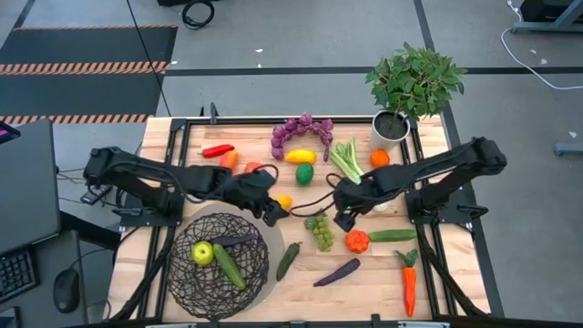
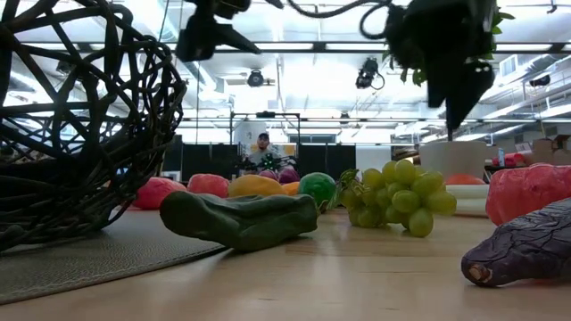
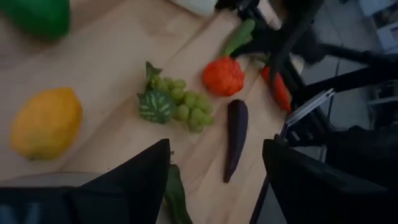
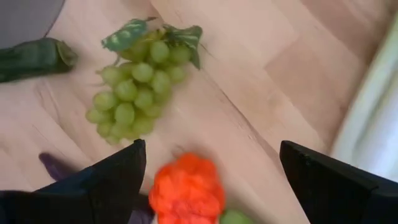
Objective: Build produce basket
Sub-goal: Put the cucumber into the black basket
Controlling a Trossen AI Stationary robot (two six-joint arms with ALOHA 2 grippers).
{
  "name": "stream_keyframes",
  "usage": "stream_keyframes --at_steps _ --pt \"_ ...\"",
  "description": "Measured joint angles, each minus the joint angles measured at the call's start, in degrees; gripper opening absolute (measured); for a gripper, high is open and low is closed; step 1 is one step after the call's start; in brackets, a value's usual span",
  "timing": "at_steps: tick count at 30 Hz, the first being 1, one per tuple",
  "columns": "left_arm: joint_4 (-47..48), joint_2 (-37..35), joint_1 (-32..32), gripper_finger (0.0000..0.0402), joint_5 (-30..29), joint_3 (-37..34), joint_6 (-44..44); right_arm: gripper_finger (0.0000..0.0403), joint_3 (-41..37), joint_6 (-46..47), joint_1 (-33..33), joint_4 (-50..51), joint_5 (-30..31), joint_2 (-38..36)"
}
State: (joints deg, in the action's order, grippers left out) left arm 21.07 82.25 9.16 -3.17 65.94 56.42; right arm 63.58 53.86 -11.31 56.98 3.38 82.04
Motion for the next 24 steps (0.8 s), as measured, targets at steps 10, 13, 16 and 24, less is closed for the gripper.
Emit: stream_keyframes --at_steps 10,13,16,24 --pt "1.84 10.84 0.22 0.0244 2.02 5.95 -0.48 0.0372 -9.86 7.53 -2.70 1.26 -0.76 -12.41" --pt "1.88 12.87 -0.58 0.0243 5.14 7.01 -0.33 0.0372 -13.06 11.50 -4.84 1.50 -1.94 -15.38" --pt "2.29 14.81 -0.77 0.0241 6.85 7.76 -1.37 0.0372 -15.71 16.72 -7.53 1.37 -1.97 -17.87" --pt "2.40 17.39 -0.96 0.0240 7.21 9.69 -3.53 0.0372 -19.96 28.41 -14.72 -5.09 -2.01 -18.61"
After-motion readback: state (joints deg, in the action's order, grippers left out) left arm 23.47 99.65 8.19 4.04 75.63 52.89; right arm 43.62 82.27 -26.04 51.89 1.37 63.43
